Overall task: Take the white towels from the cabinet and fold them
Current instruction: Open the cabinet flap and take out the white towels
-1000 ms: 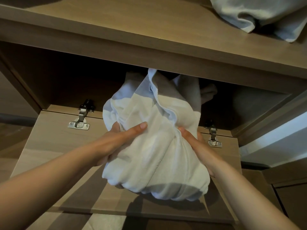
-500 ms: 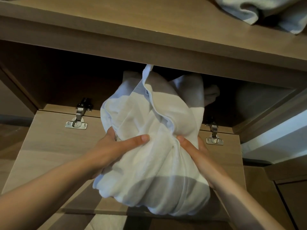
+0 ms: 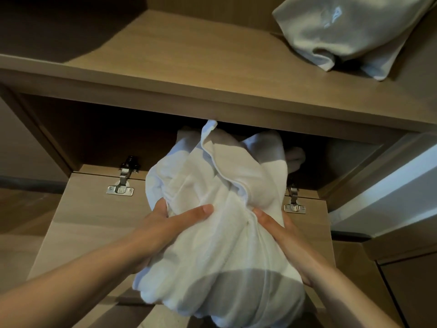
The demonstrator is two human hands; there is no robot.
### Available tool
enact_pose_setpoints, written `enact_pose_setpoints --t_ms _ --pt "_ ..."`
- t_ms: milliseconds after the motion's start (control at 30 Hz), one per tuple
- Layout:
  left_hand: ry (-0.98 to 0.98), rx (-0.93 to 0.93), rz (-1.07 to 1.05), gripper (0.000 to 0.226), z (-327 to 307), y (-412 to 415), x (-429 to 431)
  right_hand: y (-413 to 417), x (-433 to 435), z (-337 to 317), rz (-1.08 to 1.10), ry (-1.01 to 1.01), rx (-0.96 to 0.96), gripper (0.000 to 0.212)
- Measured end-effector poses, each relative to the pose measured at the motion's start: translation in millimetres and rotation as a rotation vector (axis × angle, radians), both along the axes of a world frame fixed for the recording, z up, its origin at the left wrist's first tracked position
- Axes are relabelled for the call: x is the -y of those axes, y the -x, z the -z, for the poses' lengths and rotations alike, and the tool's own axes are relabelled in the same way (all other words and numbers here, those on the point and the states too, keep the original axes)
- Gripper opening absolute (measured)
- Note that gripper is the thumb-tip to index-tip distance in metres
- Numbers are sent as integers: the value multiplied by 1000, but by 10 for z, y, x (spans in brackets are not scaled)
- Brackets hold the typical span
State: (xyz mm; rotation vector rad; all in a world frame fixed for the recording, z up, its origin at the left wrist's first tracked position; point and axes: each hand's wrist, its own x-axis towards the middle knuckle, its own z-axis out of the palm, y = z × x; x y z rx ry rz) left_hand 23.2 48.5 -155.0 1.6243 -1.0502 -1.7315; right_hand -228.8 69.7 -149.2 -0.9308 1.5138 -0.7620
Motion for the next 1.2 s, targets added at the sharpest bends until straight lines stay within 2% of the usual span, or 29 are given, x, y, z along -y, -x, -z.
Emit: enact_pose_setpoints --t_ms 167,267,333,433,467,600,700,767,867,900,933,1000,1067,1133,1200 --pt "-6 -60 -55 104 -62 42 67 -26 156 -181 5 -50 -11 86" --pt "-21 -82 -106 91 -222 65 9 -11 171 -342 -17 -98 -91 88" --pt "-40 -58 -91 88 -391 56 -89 -5 103 -496 -33 -142 -145 79" --pt "-88 -101 -52 83 -790 53 -287 3 -51 -816 -68 -218 -256 98" --pt "-109 -109 -54 82 -940 52 -356 2 -104 -951 -81 -212 -283 98" --pt "-171 -32 -94 84 -1579 48 -604 -68 -296 -1699 -81 -315 -169 92" --pt "-239 -12 -128 81 -2170 45 -769 -81 -420 -2251 -108 -373 -181 96" --pt "-263 -2 -130 84 -2586 39 -891 -79 -524 -2610 -116 -413 -214 105" --pt "-271 24 -155 81 -3245 51 -1106 -70 -686 -3256 -137 -421 -239 130" --pt "-272 26 -170 79 -3468 63 -1163 -75 -723 -3501 -148 -413 -247 130" --pt "-272 14 -180 77 -3729 83 -1225 -77 -771 -3782 -153 -402 -235 123" --pt "-271 -14 -194 75 -4097 123 -1324 -79 -847 -4181 -136 -382 -182 96" --pt "-280 1 -202 81 -4523 154 -1406 -27 -919 -4655 -127 -376 -175 81" --pt "-263 -24 -188 90 -4940 204 -1467 7 -988 -5089 -140 -352 -185 80" --pt "-238 11 -169 94 -5326 230 -1459 52 -1012 -5487 -144 -338 -221 91"
